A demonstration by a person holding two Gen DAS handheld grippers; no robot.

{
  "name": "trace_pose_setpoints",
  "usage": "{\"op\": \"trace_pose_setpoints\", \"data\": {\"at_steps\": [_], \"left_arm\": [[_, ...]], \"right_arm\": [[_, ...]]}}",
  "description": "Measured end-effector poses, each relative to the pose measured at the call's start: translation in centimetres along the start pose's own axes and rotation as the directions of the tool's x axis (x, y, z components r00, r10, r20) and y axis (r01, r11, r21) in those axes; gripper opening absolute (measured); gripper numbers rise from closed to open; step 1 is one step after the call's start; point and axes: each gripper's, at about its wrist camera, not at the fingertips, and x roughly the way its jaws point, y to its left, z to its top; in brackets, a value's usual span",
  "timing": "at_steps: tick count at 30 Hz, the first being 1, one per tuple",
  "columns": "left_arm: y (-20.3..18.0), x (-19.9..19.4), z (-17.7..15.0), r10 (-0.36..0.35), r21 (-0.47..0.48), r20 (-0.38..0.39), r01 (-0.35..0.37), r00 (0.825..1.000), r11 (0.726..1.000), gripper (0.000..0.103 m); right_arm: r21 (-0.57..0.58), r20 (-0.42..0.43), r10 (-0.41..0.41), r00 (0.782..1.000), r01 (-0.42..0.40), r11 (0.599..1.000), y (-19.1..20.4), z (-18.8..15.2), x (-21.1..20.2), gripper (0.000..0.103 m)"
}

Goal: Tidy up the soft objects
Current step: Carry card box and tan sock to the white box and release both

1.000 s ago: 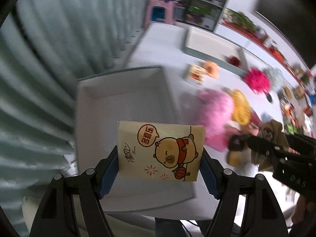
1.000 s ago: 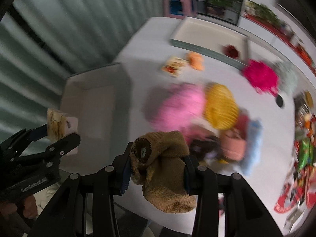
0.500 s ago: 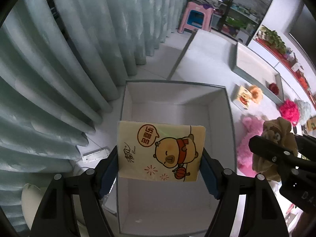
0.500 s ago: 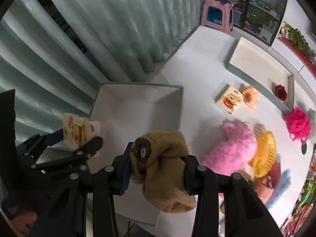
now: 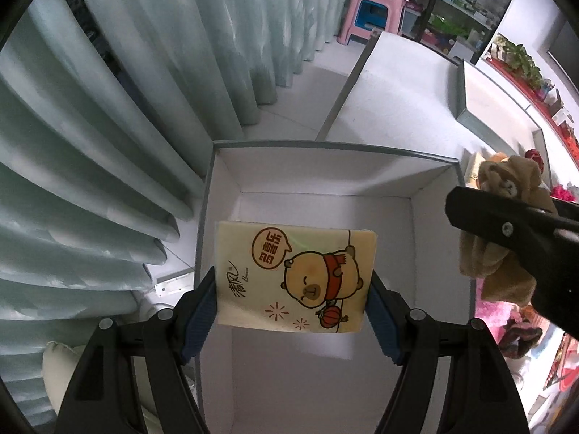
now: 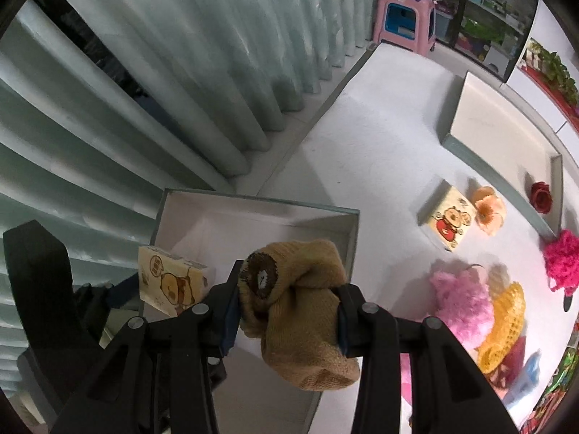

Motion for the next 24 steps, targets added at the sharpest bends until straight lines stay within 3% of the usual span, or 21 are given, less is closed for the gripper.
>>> {"op": "trace_pose_setpoints", "data": {"at_steps": [20,23,24], "left_arm": [[-0.5,2.6,-0.2,0.009,0.005,-0.042,-0.008,0.999,1.0,0.076],[-0.9,2.4,-0.3,0.018,0.024,-0.03,-0.017,0.999,1.0,0.078],[-0.9,2.4,-0.3,0.016,0.026,-0.03,-0.015,0.999,1.0,0.084]], "right_arm": [[0.011,-0.075,0.011,0.997,-0.01,1.0,-0.5,0.6,3.8,0.045],[0.018,-0.078,0.025,0.997,-0.023,1.0,-0.8,0.7,4.0,0.049],[0.02,-0.077,0.03,0.997,-0.029,0.999,-0.9,0.7,4.0,0.056]]}}
